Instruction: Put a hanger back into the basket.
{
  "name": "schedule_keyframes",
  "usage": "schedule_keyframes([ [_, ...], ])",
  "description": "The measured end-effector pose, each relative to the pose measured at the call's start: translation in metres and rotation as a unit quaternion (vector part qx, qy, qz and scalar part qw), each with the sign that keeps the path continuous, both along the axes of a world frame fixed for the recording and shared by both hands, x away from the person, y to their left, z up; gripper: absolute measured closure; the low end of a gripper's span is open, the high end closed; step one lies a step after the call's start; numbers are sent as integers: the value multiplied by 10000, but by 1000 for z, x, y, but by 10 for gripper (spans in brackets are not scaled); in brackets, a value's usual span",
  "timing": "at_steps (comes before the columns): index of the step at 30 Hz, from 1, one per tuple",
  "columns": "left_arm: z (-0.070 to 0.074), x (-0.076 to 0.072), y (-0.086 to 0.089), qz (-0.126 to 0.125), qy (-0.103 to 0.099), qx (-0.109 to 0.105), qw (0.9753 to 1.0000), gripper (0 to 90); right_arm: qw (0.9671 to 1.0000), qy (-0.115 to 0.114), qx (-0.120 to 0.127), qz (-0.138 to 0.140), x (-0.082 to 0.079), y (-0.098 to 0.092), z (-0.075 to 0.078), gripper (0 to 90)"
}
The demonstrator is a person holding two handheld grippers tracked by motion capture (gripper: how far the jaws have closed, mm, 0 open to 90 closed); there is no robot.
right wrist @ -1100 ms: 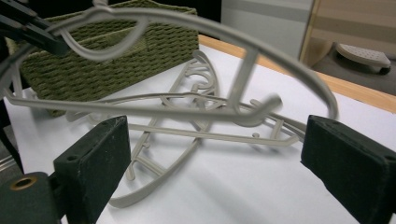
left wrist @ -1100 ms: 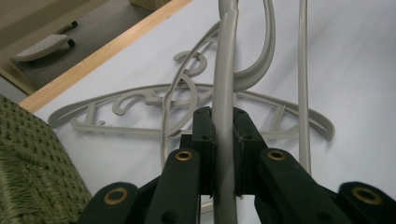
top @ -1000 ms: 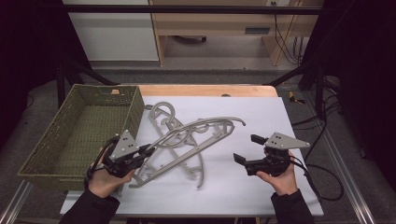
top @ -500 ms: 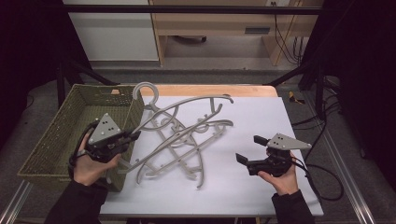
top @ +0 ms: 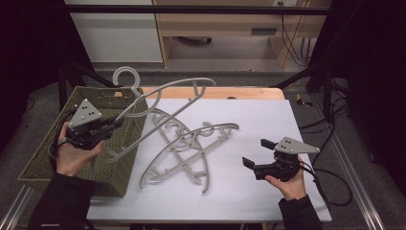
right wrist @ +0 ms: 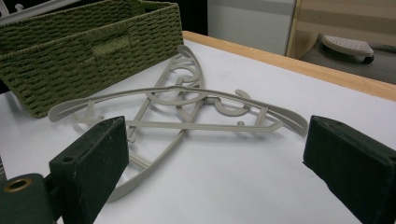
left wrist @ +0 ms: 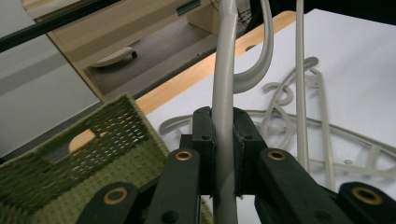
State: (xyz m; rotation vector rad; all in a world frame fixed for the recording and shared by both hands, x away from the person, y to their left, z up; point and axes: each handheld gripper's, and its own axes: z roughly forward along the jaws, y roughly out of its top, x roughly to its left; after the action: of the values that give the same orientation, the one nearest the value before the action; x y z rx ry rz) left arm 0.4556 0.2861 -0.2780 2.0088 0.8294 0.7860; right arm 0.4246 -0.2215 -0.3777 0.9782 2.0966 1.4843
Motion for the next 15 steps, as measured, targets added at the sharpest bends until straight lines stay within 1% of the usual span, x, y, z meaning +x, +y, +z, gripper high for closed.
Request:
schedule_keyframes([
  [3,2,5,12,117,-16,51,9999,818,10000,-5,-7,-1,0,0,0,70],
  [5,2,7,20,210,-53,23,9998,818,10000,-2,-18,-2,1,0,-1,69],
  [6,2,9,26,243,-45,69,9997,818,10000,3,-21,-1,1,1,-1,69],
  [7,1,10,30,299,-58,9,9995,818,10000,23,-13,-5,1,1,-1,68],
  [8,1,11,35,330,-61,22,9994,818,10000,30,-11,-14,1,1,-1,67],
  [10,-1,13,43,402,-62,-22,9992,818,10000,32,-12,-18,1,2,-2,65],
  [11,-2,15,48,412,-113,-23,9991,818,10000,20,-39,-7,1,1,-2,65],
  [14,-5,16,62,574,-33,-72,9983,818,10000,29,-31,-18,2,1,-2,62],
  [15,-6,17,66,616,-22,-47,9981,818,10000,31,-35,-17,2,1,-2,62],
])
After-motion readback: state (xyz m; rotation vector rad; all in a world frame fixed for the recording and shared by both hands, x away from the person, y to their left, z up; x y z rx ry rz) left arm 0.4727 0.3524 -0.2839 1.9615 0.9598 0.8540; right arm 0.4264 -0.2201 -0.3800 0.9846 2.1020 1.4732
